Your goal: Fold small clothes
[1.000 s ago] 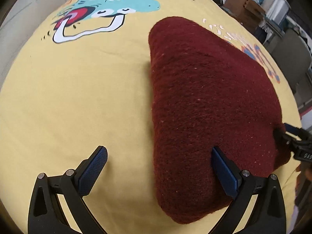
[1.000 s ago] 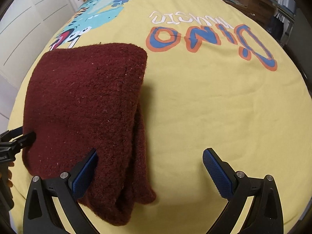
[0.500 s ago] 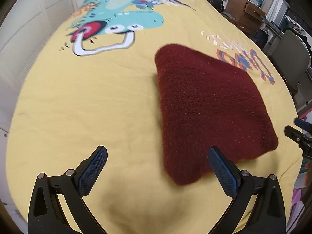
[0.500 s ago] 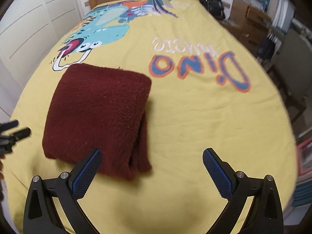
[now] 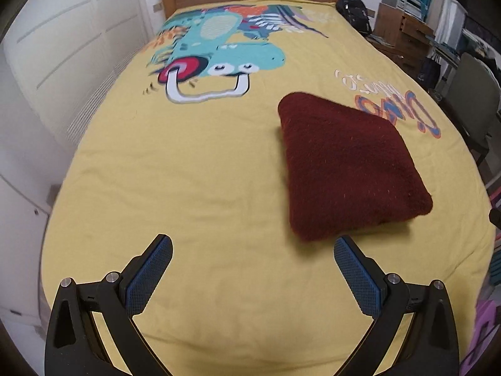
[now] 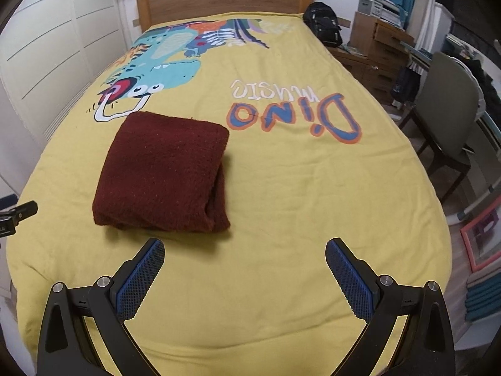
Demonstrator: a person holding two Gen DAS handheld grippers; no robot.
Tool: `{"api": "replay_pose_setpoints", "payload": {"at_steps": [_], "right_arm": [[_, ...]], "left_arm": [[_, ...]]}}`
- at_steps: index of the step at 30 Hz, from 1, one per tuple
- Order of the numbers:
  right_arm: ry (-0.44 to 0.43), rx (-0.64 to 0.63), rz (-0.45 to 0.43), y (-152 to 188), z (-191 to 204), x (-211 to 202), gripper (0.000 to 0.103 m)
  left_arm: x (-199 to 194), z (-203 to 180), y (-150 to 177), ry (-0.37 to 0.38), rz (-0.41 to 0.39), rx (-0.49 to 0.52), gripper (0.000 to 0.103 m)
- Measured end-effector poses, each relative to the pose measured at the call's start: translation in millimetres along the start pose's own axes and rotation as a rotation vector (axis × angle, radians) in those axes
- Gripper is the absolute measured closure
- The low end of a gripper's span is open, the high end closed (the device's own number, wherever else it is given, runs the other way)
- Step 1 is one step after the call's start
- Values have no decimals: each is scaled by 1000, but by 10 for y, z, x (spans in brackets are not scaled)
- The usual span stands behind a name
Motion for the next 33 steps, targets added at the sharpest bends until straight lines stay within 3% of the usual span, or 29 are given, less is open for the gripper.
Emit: {"api": "replay_pose_setpoints", "payload": {"at_steps": [9, 33], "right_arm": [[5, 10, 12, 193, -91, -159, 1], [21, 19, 28, 284, -197, -136, 1]], "left_arm": [[-145, 160, 227, -59, 10, -7, 1], [-141, 243, 341, -62, 31, -28, 1]]}}
Point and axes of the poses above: each gripper's, at about its wrist camera, not at the fingertips, and x roughly the way its jaws point, z to its left, y to its underside, the point moved 7 cm from there along x, roughly the way its jaws point, and after that the axes turned 8 degrees about y, right-handed, at the moved point
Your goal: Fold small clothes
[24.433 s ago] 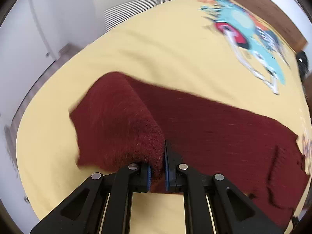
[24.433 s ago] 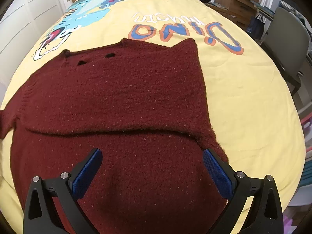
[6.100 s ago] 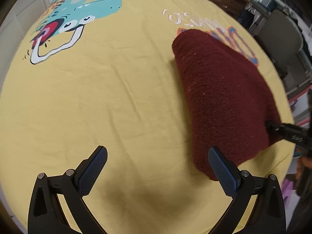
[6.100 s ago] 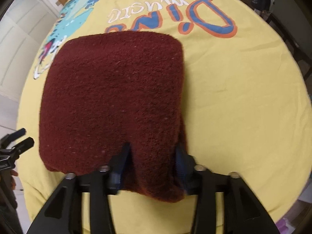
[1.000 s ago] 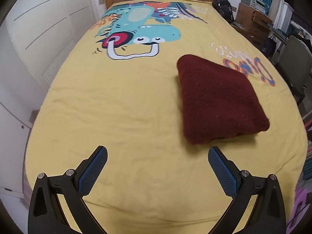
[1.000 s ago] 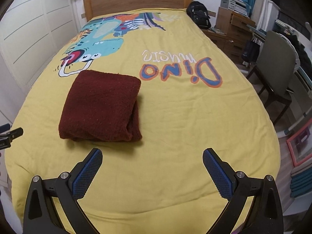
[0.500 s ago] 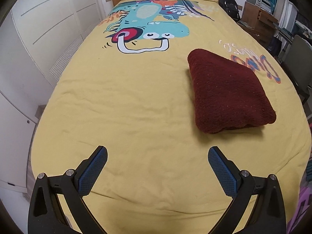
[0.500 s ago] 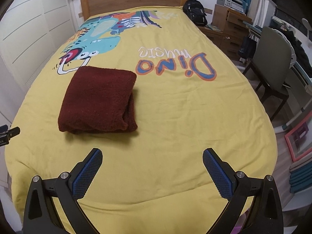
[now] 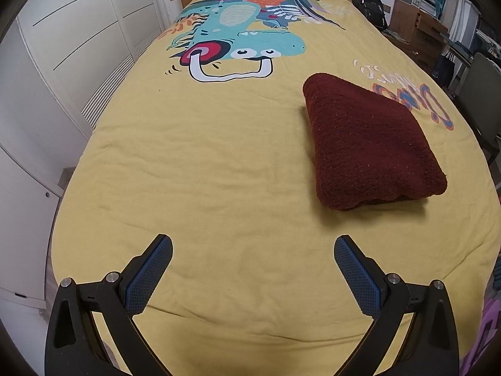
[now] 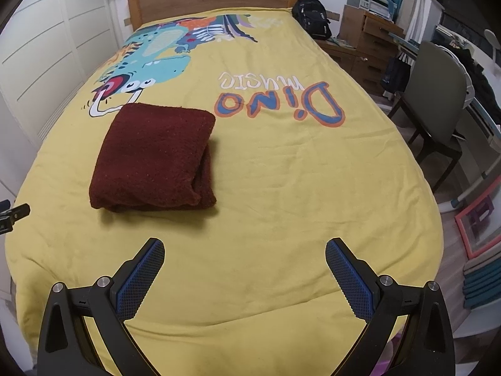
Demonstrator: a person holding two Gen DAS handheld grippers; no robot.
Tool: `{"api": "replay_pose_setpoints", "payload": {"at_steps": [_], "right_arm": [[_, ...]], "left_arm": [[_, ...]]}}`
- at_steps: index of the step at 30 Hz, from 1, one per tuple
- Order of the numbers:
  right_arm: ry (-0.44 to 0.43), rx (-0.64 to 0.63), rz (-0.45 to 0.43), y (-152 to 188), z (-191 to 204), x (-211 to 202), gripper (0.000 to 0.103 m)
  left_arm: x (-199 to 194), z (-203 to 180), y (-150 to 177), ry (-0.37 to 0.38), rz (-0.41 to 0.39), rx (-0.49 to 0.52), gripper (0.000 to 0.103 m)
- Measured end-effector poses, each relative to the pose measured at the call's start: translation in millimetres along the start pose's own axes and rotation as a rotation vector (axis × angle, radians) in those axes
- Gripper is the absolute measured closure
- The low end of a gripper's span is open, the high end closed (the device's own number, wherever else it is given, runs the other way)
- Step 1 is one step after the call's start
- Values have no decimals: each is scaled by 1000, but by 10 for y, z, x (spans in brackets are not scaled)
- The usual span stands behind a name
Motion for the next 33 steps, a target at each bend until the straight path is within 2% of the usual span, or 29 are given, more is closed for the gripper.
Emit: {"api": "replay_pose_setpoints", "payload": {"at_steps": [33], "right_arm": [[1, -21, 24, -8, 16, 66, 1]], "left_arm": [[-18, 72, 2, 11, 4, -25, 1]]}}
Point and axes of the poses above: each gripper's, at about its wrist camera, not at the fingertips, and x roughly the way its jaws point, z to its left, y to its underside, the point moved 7 cm from there along x, roughly the way its jaws point, and after that the axes turned 8 degrees about y, right-handed, at the moved point
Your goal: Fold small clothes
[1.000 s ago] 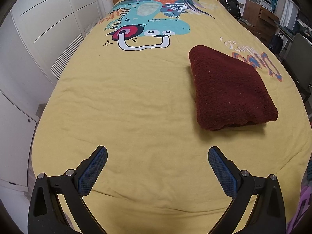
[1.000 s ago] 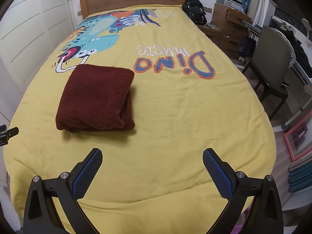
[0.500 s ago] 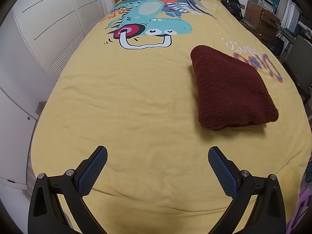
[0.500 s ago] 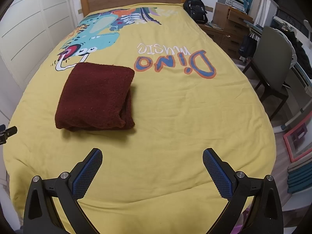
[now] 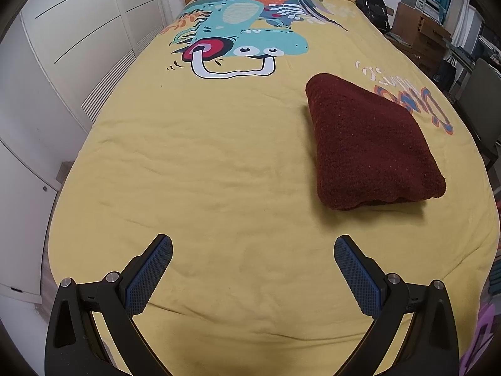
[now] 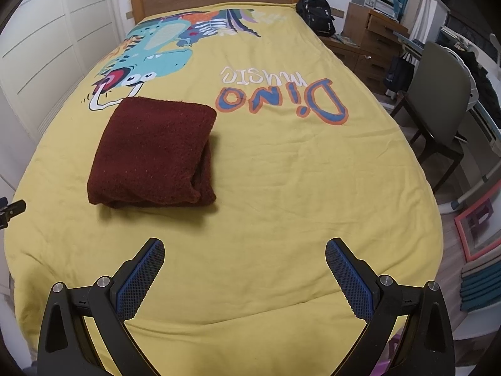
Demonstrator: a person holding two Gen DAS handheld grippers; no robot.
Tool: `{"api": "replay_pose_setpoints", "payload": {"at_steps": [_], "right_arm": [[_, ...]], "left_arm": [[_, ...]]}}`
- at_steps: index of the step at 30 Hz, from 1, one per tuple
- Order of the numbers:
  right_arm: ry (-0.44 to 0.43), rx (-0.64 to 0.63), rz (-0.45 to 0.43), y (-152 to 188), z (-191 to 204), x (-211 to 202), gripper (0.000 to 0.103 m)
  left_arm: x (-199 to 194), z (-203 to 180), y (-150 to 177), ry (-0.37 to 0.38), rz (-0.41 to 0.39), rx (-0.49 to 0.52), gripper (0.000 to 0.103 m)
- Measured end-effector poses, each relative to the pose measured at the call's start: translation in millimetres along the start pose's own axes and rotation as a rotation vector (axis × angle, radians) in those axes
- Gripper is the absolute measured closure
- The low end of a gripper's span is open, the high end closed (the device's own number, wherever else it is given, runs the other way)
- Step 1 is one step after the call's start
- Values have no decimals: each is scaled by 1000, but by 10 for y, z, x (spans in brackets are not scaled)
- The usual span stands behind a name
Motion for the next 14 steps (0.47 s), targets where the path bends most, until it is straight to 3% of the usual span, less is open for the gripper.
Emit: {"api": "replay_pose_setpoints", "payload": {"at_steps": [14], "right_arm": [[-12, -18, 12, 11, 70, 35, 1]], "left_arm": [[-21, -7, 6, 5, -2, -2, 1]]}}
Point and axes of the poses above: each gripper's, at about its wrist camera, not at the fingertips, and x roughly the way its jaws point, z to its left, y to its underside, the point moved 7 cm from there along x, roughly the way its jaws point, and after that the axes turned 8 degrees about y, right-handed, at the moved point
